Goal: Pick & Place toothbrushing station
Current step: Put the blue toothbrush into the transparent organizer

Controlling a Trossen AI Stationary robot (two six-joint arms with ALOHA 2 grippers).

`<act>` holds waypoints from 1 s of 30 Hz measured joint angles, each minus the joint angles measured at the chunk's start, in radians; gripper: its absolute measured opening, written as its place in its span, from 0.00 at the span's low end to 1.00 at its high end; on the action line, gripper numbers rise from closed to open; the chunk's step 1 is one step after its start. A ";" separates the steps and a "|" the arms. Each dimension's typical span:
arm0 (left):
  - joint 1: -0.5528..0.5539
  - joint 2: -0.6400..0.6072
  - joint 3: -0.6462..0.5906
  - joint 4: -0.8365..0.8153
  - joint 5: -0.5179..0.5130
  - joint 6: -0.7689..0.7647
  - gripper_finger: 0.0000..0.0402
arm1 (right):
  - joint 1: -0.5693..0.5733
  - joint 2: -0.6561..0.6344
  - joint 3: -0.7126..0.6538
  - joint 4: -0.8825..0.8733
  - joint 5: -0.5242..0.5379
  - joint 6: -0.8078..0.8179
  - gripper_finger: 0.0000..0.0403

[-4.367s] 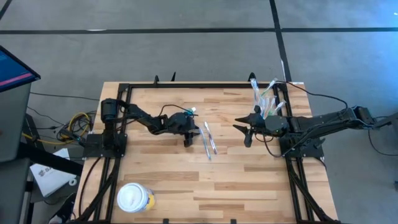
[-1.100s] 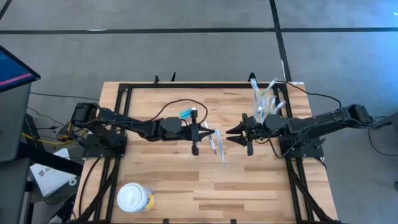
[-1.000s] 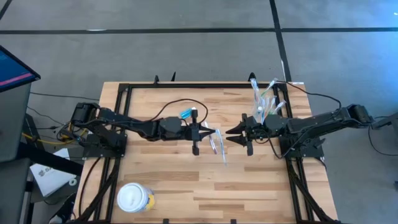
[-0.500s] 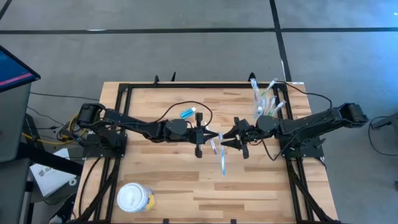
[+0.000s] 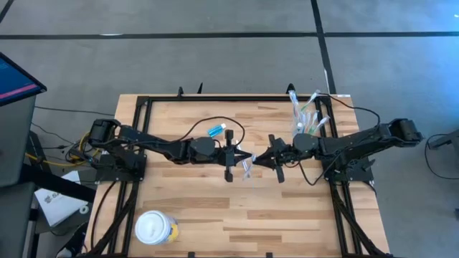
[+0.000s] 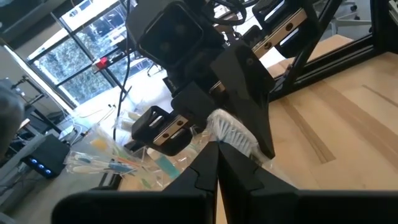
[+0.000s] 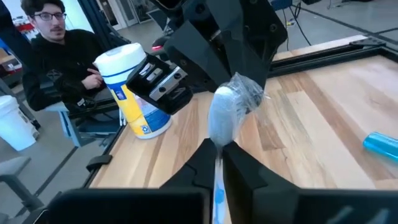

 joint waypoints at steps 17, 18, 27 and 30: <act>0.001 -0.003 0.000 -0.014 -0.051 -0.056 0.07 | 0.002 -0.040 0.001 -0.037 0.022 -0.031 0.00; 0.001 -0.003 0.000 -0.014 -0.051 -0.056 0.08 | 0.002 -0.050 -0.001 -0.055 0.029 -0.032 0.00; -0.014 -0.003 0.000 -0.015 -0.183 -0.057 0.15 | 0.023 -0.160 0.000 -0.199 0.127 -0.040 0.00; -0.023 -0.003 0.000 -0.017 -0.184 -0.074 0.15 | 0.021 -0.201 0.000 -0.270 0.186 -0.032 0.00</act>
